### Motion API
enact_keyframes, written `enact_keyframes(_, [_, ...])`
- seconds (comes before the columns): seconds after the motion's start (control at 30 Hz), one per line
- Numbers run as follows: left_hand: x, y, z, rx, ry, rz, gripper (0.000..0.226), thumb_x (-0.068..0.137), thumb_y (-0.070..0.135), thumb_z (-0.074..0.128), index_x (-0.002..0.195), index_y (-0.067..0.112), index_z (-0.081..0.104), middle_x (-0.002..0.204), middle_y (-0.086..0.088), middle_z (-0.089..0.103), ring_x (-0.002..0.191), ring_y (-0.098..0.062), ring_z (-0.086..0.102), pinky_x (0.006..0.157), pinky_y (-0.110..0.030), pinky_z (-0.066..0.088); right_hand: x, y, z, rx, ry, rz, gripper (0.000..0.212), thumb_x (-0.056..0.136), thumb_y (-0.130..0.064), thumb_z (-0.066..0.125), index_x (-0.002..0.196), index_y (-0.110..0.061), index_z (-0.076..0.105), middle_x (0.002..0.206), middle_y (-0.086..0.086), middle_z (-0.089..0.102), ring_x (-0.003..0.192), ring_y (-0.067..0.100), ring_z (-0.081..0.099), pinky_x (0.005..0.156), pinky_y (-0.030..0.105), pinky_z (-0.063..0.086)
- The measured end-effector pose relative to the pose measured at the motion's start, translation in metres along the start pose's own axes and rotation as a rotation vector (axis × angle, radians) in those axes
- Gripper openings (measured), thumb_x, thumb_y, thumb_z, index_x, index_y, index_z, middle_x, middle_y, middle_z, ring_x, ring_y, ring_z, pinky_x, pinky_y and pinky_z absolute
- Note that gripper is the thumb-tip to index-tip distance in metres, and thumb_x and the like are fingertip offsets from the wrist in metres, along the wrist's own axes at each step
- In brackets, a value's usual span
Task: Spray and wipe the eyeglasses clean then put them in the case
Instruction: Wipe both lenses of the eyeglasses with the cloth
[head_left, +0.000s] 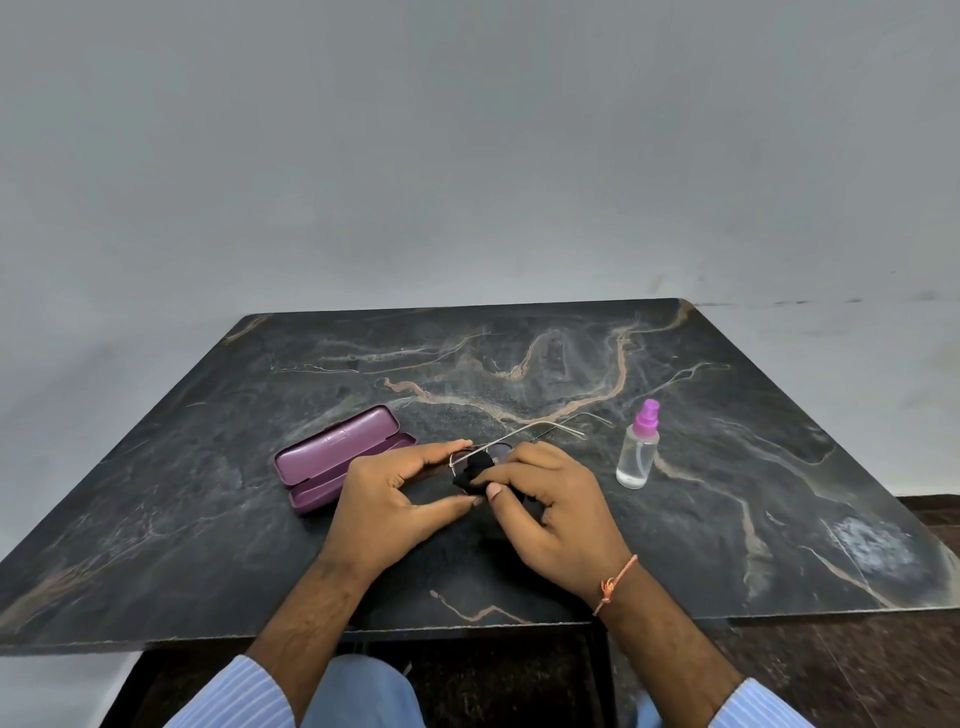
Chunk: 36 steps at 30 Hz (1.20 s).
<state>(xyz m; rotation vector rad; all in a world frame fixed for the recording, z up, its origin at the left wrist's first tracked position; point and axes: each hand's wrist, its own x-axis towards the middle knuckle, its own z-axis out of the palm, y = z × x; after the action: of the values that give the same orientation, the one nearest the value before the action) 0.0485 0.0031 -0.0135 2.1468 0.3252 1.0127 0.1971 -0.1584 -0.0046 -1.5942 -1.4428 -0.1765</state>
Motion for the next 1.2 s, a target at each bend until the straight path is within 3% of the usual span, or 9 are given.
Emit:
enact_keyframes(0.17, [-0.001, 0.005, 0.000, 0.000, 0.016, -0.005, 0.062, 0.068, 0.024, 0.103, 0.126, 0.019, 0.083, 0.120, 0.012, 0.083, 0.113, -0.001, 0.079, 0.103, -0.022, 0.061, 0.003, 0.002, 0.004, -0.073, 0.026, 0.044, 0.017, 0.094, -0.020, 0.063, 0.092, -0.024, 0.079, 0.083, -0.031, 0.051, 0.083, 0.004, 0.054, 0.078, 0.024, 0.045])
enact_keyframes(0.27, [0.000, 0.005, -0.001, -0.005, 0.012, -0.012, 0.061, 0.068, 0.028, 0.102, 0.125, 0.019, 0.083, 0.120, 0.012, 0.084, 0.113, -0.002, 0.079, 0.102, -0.023, 0.061, 0.003, 0.003, 0.002, 0.020, -0.002, 0.030, 0.016, 0.096, -0.015, 0.063, 0.093, -0.020, 0.079, 0.089, -0.023, 0.062, 0.088, 0.012, 0.062, 0.082, 0.035, 0.052])
enact_keyframes(0.37, [-0.001, 0.003, 0.000, 0.010, 0.011, -0.009, 0.060, 0.069, 0.016, 0.103, 0.126, 0.018, 0.083, 0.120, 0.011, 0.084, 0.113, -0.002, 0.079, 0.102, -0.026, 0.062, 0.002, 0.002, 0.000, 0.105, -0.038, 0.022, 0.017, 0.098, -0.012, 0.064, 0.099, -0.019, 0.080, 0.092, -0.009, 0.069, 0.094, 0.015, 0.065, 0.088, 0.037, 0.052])
enact_keyframes(0.6, [0.000, 0.005, 0.000, 0.015, 0.034, 0.001, 0.062, 0.067, 0.025, 0.103, 0.125, 0.016, 0.083, 0.119, 0.011, 0.083, 0.113, 0.001, 0.078, 0.101, -0.018, 0.059, 0.003, 0.009, 0.006, -0.054, 0.027, 0.083, 0.020, 0.094, -0.022, 0.061, 0.092, -0.024, 0.080, 0.085, -0.031, 0.056, 0.089, -0.005, 0.054, 0.081, 0.022, 0.043])
enact_keyframes(0.73, [0.000, -0.002, 0.001, 0.029, 0.031, -0.011, 0.062, 0.069, 0.014, 0.103, 0.127, 0.015, 0.082, 0.121, 0.009, 0.083, 0.113, 0.000, 0.078, 0.102, -0.022, 0.061, 0.001, 0.005, 0.003, 0.066, -0.010, 0.027, 0.020, 0.099, -0.019, 0.066, 0.110, -0.024, 0.082, 0.095, -0.014, 0.068, 0.097, 0.010, 0.064, 0.086, 0.032, 0.052])
enact_keyframes(0.83, [-0.001, -0.004, 0.001, 0.042, 0.035, -0.017, 0.062, 0.070, 0.010, 0.103, 0.128, 0.014, 0.081, 0.121, 0.009, 0.082, 0.113, 0.002, 0.078, 0.101, -0.023, 0.062, 0.002, 0.005, 0.006, 0.022, -0.032, 0.021, 0.027, 0.102, -0.028, 0.064, 0.125, -0.030, 0.078, 0.093, -0.017, 0.062, 0.093, 0.012, 0.060, 0.082, 0.033, 0.052])
enact_keyframes(1.0, [-0.001, 0.005, 0.002, 0.000, 0.015, -0.003, 0.061, 0.072, 0.018, 0.102, 0.129, 0.017, 0.081, 0.120, 0.014, 0.083, 0.113, 0.000, 0.079, 0.100, -0.017, 0.059, 0.003, 0.006, 0.011, -0.146, 0.022, 0.079, 0.028, 0.100, -0.031, 0.061, 0.121, -0.029, 0.079, 0.087, -0.015, 0.060, 0.089, 0.011, 0.058, 0.075, 0.039, 0.054])
enact_keyframes(1.1, [0.000, 0.004, 0.003, -0.004, 0.020, -0.010, 0.061, 0.072, 0.014, 0.102, 0.129, 0.018, 0.081, 0.122, 0.015, 0.082, 0.115, 0.001, 0.078, 0.102, -0.016, 0.058, 0.000, 0.007, 0.008, -0.046, 0.026, 0.043, 0.025, 0.097, -0.024, 0.064, 0.115, -0.023, 0.082, 0.087, -0.013, 0.065, 0.087, 0.015, 0.062, 0.075, 0.040, 0.053])
enact_keyframes(1.2, [0.000, 0.000, 0.002, 0.021, 0.025, -0.002, 0.064, 0.072, 0.007, 0.101, 0.131, 0.017, 0.079, 0.124, 0.016, 0.079, 0.117, 0.004, 0.076, 0.103, -0.015, 0.057, 0.000, 0.007, 0.007, 0.020, -0.001, 0.010, 0.026, 0.098, -0.023, 0.066, 0.120, -0.023, 0.081, 0.089, -0.013, 0.064, 0.087, 0.016, 0.061, 0.077, 0.038, 0.053])
